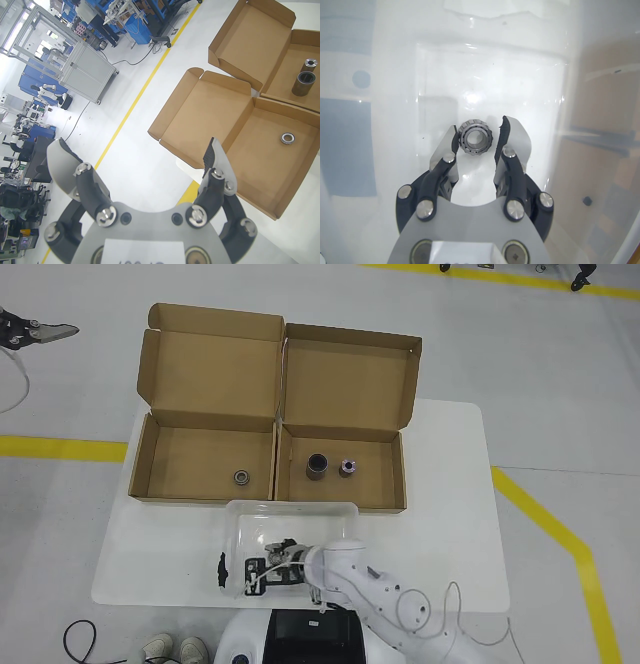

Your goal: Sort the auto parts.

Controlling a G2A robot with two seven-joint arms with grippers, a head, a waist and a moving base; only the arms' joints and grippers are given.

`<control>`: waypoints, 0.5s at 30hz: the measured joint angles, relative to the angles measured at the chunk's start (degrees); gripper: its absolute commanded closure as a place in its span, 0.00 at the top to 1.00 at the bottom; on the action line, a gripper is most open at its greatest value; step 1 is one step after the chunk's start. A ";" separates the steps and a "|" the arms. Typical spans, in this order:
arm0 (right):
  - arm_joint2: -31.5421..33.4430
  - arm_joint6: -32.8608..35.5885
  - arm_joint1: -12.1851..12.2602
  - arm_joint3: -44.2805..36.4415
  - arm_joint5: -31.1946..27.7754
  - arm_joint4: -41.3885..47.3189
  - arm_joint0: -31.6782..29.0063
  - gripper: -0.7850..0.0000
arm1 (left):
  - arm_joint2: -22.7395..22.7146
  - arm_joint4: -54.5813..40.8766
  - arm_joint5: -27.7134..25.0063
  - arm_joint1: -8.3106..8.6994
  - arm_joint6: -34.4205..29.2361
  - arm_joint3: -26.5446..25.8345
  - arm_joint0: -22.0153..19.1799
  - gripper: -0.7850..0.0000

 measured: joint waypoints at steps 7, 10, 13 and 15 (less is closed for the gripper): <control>2.53 -3.88 1.15 -3.39 4.10 -1.69 -2.74 0.00 | 0.00 0.00 0.00 0.00 0.00 0.00 0.00 1.00; 4.21 -6.27 1.77 -4.82 4.37 -1.29 -3.90 0.00 | 0.00 0.00 0.00 0.00 0.00 0.00 0.00 1.00; 6.07 -8.85 2.35 -5.72 4.27 -0.23 -4.84 0.00 | 0.00 0.00 0.00 0.00 0.00 0.00 0.00 1.00; 7.20 -10.20 2.66 -5.97 4.56 0.51 -5.38 0.00 | 0.00 0.00 0.00 0.00 0.00 0.00 0.00 1.00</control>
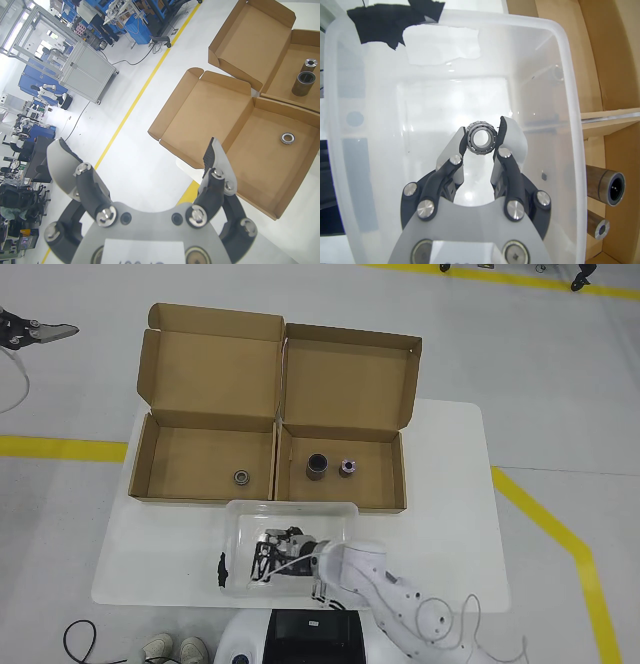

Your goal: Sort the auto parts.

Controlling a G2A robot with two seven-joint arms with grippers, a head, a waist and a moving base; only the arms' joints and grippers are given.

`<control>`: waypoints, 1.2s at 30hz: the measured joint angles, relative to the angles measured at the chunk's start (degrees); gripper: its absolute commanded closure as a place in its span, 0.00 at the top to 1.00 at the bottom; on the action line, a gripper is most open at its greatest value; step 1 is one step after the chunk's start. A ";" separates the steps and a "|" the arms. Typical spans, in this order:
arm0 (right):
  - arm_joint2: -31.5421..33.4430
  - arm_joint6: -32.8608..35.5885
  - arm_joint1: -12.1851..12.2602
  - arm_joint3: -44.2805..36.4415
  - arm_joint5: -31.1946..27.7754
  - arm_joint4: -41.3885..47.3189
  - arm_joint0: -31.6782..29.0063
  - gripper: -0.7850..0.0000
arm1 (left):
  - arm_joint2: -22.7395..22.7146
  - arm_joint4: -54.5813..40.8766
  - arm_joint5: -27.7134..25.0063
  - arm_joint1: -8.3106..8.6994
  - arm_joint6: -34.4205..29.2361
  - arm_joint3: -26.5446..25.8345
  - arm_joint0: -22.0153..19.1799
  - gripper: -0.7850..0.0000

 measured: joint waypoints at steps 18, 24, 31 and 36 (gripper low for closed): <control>6.16 -24.51 1.27 5.81 -3.55 13.06 -0.72 0.00 | 0.00 0.00 0.00 0.00 0.00 0.00 0.00 1.00; 5.13 -34.41 0.90 9.28 -6.62 15.59 2.27 0.00 | 0.00 0.00 0.00 0.00 0.00 0.00 0.00 1.00; 4.01 -41.05 0.29 10.30 -9.39 19.13 5.78 0.00 | 0.00 0.00 0.00 0.00 0.00 0.00 0.00 1.00; 3.73 -42.54 0.06 8.84 -10.03 20.52 7.51 0.00 | 0.00 0.00 0.00 0.00 0.00 0.00 0.00 1.00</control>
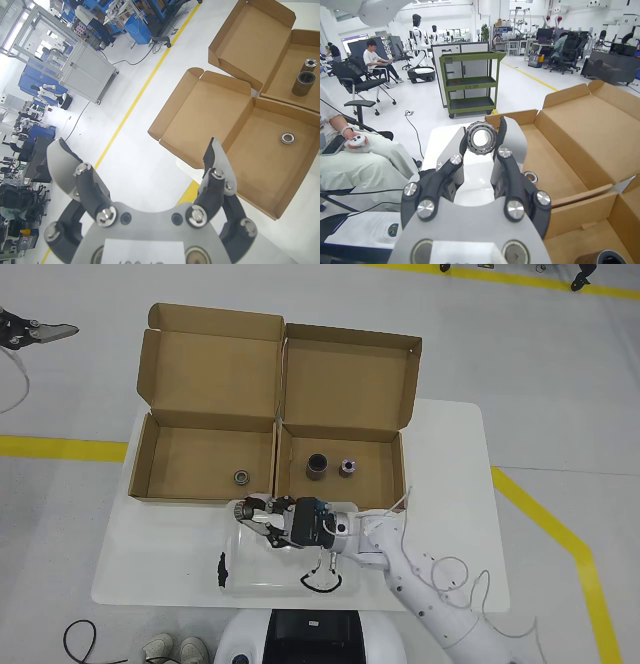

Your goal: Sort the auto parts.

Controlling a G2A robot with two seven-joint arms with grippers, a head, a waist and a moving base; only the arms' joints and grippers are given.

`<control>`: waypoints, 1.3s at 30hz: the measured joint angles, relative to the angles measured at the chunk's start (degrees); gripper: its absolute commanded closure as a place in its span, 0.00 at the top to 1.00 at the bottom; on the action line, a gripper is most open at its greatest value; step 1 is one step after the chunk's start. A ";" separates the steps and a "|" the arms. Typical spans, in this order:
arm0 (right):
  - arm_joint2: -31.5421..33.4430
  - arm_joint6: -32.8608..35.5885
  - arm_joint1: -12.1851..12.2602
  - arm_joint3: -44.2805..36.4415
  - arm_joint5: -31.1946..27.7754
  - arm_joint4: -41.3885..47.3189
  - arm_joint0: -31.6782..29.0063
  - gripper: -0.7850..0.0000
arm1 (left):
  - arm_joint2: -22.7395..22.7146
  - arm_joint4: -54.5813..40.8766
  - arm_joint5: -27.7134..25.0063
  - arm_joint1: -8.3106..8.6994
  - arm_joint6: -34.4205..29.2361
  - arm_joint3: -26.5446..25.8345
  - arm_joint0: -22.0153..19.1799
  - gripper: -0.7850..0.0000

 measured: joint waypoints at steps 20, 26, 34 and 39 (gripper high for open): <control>4.30 -0.22 0.88 -13.30 0.02 2.60 1.26 0.00 | 0.00 0.00 0.00 0.00 0.00 0.00 0.00 1.00; 5.40 2.62 1.12 -16.34 0.03 4.41 1.68 0.00 | 0.00 0.00 0.00 0.00 0.00 0.00 0.00 1.00; 6.06 2.57 1.35 -17.46 0.29 4.71 1.77 0.00 | 0.00 0.00 0.00 0.00 0.00 0.00 0.00 1.00; 6.10 1.83 1.45 -17.70 0.91 3.78 1.63 0.00 | 0.00 0.00 0.00 0.00 0.00 0.00 0.00 1.00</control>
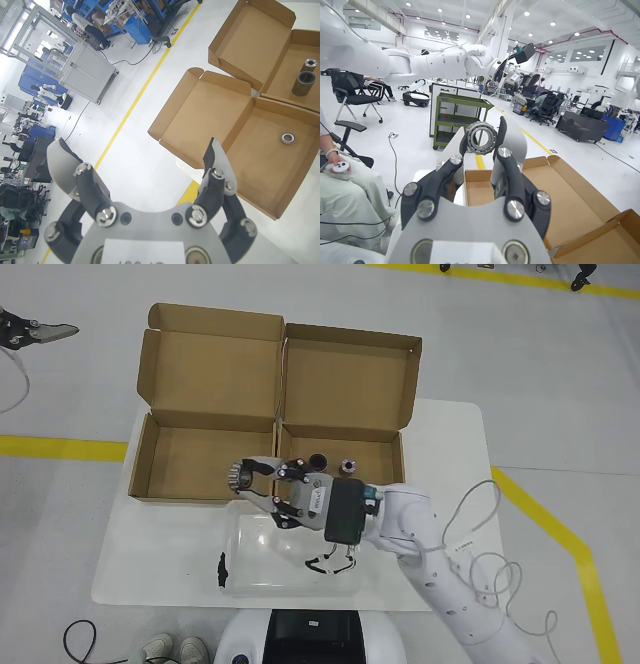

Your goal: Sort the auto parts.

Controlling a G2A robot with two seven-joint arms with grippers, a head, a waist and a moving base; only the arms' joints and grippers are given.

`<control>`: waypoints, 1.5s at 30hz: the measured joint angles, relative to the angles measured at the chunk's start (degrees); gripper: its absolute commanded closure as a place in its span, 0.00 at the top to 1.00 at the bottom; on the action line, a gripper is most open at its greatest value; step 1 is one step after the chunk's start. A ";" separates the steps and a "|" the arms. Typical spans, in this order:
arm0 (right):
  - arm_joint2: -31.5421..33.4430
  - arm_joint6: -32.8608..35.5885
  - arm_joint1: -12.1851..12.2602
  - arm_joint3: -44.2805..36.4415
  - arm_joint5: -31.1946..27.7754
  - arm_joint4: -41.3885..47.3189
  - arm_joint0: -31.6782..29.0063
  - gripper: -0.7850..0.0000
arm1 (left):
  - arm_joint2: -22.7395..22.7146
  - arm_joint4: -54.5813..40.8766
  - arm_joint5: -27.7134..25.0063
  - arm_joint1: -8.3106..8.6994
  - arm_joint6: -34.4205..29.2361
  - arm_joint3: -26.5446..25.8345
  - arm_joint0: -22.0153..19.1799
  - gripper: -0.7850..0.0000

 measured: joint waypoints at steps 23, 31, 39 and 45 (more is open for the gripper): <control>-10.31 13.61 -2.93 15.14 14.27 -3.99 4.30 0.00 | 0.00 0.00 0.00 0.00 0.00 0.00 0.00 1.00; -16.32 18.59 -6.89 28.31 20.11 -2.15 12.18 0.00 | 0.00 0.00 0.00 0.00 0.00 0.00 0.00 1.00; -20.66 20.84 -11.96 40.92 22.56 3.20 20.17 0.00 | 0.00 0.00 0.00 0.00 0.00 0.00 0.00 1.00; -23.49 23.73 -15.98 48.78 23.21 6.35 25.18 0.00 | 0.00 0.00 0.00 0.00 0.00 0.00 0.00 1.00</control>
